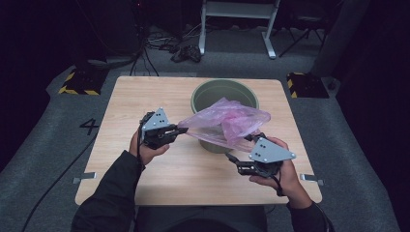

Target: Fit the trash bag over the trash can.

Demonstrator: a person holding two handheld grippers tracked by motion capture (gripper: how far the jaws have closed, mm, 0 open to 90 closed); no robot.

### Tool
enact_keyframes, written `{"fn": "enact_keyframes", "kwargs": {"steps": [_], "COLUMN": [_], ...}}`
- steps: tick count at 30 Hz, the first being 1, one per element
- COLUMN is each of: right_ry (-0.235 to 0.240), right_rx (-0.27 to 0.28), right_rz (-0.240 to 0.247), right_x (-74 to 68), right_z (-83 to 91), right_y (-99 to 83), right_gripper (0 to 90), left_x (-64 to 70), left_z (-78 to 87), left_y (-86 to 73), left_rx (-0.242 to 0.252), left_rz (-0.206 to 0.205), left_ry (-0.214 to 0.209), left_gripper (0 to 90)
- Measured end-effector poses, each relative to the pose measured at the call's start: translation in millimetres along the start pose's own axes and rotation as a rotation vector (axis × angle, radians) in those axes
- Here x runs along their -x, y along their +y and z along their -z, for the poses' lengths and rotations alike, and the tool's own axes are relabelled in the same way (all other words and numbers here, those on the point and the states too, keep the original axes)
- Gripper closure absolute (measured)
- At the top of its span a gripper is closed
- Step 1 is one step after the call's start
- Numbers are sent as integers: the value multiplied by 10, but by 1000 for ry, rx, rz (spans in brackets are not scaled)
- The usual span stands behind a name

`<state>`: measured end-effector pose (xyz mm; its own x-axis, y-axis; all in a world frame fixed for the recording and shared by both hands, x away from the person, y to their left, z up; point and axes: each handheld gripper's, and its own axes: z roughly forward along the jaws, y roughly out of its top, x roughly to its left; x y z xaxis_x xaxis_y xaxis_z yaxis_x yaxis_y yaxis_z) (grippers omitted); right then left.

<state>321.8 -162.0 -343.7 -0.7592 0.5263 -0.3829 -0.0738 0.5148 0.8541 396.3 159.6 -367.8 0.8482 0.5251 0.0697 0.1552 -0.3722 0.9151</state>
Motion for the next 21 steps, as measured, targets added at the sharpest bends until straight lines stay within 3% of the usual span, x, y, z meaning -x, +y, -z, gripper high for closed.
{"fn": "enact_keyframes", "kwargs": {"steps": [3,6,7,10,17,21], "right_ry": [-64,-142,-157,-191,-264,-311], "right_rx": [-14,-47,-60,-68,-48,-76], "right_rz": [6,-14,-20,-60,-225,-301], "right_x": [-1,66,99,210,572,794], "right_z": [-105,-184,-200,-173,87,152], "right_y": [37,20,8,-36,-167,-232], "right_gripper": [382,586,699,840,892,892], "left_x": [4,-1,-3,-31,-165,-218], "left_z": [3,6,6,12,20,17], "left_y": [7,4,2,-7,-20,-10], "left_rx": [4,1,-1,-5,-37,-72], "left_rz": [-2,-3,-3,-2,26,17], "left_ry": [-7,-9,-9,-11,-24,-22], "left_gripper": [873,875,877,882,882,883]}}
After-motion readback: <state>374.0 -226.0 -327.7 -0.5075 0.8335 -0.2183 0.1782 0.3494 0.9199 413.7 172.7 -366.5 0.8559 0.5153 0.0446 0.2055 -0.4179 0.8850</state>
